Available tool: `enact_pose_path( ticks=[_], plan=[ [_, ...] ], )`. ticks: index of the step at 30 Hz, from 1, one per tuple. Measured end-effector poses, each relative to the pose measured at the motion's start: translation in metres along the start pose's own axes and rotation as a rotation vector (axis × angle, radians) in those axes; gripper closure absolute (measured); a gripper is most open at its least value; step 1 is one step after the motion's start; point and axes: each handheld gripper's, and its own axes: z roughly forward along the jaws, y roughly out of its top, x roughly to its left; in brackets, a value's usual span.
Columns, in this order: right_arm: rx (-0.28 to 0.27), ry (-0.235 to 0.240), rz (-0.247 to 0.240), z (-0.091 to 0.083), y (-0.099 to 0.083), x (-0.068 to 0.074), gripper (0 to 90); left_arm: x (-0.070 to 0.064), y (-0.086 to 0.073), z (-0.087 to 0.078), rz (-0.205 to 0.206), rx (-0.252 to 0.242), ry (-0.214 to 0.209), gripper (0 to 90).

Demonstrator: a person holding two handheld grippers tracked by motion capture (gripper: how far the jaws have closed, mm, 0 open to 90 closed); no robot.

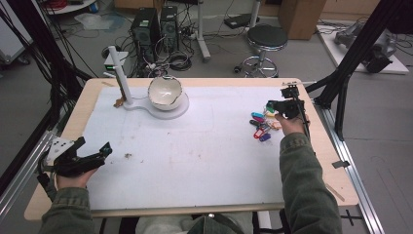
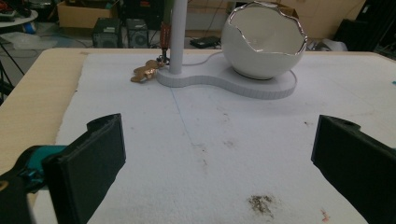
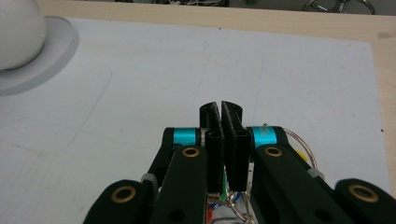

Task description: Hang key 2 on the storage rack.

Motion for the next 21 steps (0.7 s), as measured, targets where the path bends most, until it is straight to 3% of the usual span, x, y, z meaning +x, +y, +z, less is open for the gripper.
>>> enact_pose_path(
  ticks=[21],
  plan=[
    [-0.072,0.062,-0.019,-0.034,0.034,0.02,88.3,0.0,0.0,0.001,-0.003,0.007,0.002,3.4]
  ],
)
